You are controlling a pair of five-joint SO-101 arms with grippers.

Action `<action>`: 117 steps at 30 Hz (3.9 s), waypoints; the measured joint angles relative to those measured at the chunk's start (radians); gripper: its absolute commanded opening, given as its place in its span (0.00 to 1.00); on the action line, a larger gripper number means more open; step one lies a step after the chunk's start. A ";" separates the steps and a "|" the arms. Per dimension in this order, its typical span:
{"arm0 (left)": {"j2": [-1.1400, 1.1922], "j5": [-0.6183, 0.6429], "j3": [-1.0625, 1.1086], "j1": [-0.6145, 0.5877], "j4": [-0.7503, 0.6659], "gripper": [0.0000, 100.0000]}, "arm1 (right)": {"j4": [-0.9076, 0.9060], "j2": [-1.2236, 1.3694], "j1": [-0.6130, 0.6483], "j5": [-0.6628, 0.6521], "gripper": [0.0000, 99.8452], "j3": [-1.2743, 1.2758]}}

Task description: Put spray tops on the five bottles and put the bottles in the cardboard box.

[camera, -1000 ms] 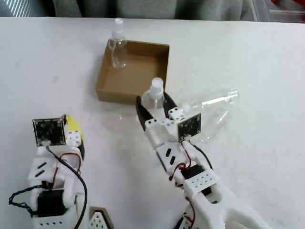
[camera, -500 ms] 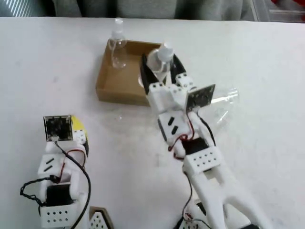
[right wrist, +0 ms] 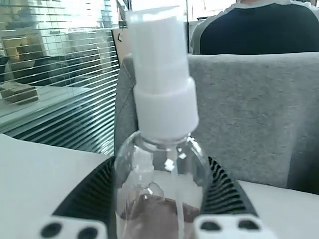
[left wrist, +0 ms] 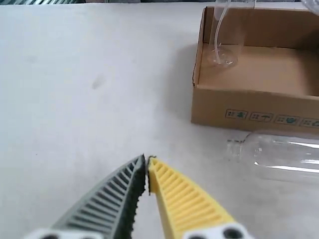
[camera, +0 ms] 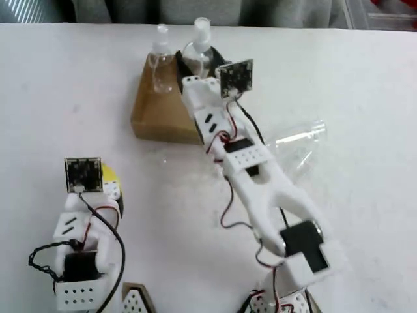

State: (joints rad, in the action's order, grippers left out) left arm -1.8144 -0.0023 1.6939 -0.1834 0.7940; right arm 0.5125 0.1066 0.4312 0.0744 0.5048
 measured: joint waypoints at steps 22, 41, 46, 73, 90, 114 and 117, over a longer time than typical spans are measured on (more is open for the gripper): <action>0.000 -0.002 0.000 0.000 0.000 0.03 | 0.296 0.583 0.002 -0.245 0.04 -0.338; 0.000 -0.002 0.000 0.000 0.000 0.03 | 0.206 0.680 0.008 -0.245 0.04 -0.453; 0.000 -0.002 0.000 0.000 0.000 0.03 | 0.199 0.680 0.008 -0.245 0.04 -0.453; 0.000 -0.002 0.000 0.000 0.000 0.03 | 0.199 0.658 -0.074 -0.245 0.04 -0.453; 0.000 -0.002 0.000 0.000 0.000 0.03 | 0.130 0.683 -0.097 -0.245 0.04 -0.508; 0.000 -0.002 0.000 0.000 0.000 0.03 | 0.049 0.816 -0.127 -0.245 0.04 -0.671; 0.000 -0.002 0.000 0.000 0.000 0.03 | 0.049 0.822 -0.127 -0.245 0.04 -0.675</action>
State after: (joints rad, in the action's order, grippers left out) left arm -1.8144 -0.0038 1.6939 -0.1834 0.7940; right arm 0.5616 0.9291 0.3038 -0.1711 -0.1703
